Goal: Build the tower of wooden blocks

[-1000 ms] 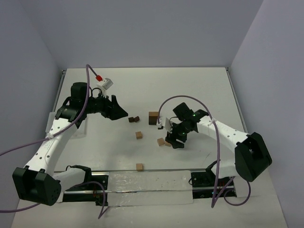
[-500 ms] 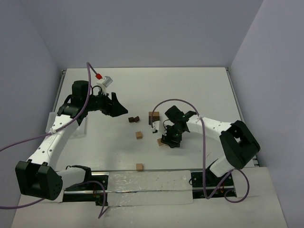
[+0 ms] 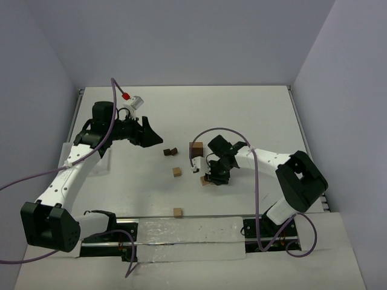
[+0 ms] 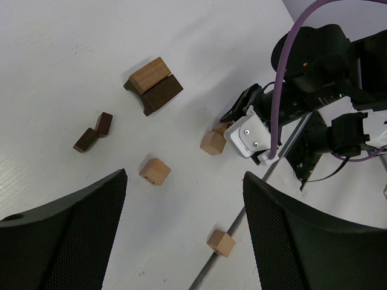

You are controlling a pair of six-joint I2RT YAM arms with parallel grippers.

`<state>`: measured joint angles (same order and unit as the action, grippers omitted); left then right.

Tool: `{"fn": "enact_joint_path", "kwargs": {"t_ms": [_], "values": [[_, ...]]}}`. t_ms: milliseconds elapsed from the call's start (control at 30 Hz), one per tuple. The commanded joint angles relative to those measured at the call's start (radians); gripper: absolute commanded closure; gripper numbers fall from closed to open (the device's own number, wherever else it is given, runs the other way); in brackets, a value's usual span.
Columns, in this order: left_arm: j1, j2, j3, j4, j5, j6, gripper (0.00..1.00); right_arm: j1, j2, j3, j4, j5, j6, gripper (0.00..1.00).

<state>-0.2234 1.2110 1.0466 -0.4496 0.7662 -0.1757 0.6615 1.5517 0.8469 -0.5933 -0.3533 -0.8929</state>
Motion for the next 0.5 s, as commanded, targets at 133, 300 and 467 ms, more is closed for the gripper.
{"fn": "enact_joint_path", "kwargs": {"t_ms": [133, 300, 467], "values": [[0.013, 0.004, 0.034, 0.048, 0.013, 0.011, 0.17, 0.023, 0.033, 0.087, -0.015, -0.027, -0.091, 0.54], [0.013, 0.008, 0.039, 0.036, 0.019, 0.022, 0.17, 0.037, 0.058, 0.115, -0.023, -0.029, -0.100, 0.54], [0.015, 0.012, 0.043, 0.033, 0.024, 0.023, 0.17, 0.051, 0.057, 0.126, -0.041, -0.040, -0.102, 0.53]]}}
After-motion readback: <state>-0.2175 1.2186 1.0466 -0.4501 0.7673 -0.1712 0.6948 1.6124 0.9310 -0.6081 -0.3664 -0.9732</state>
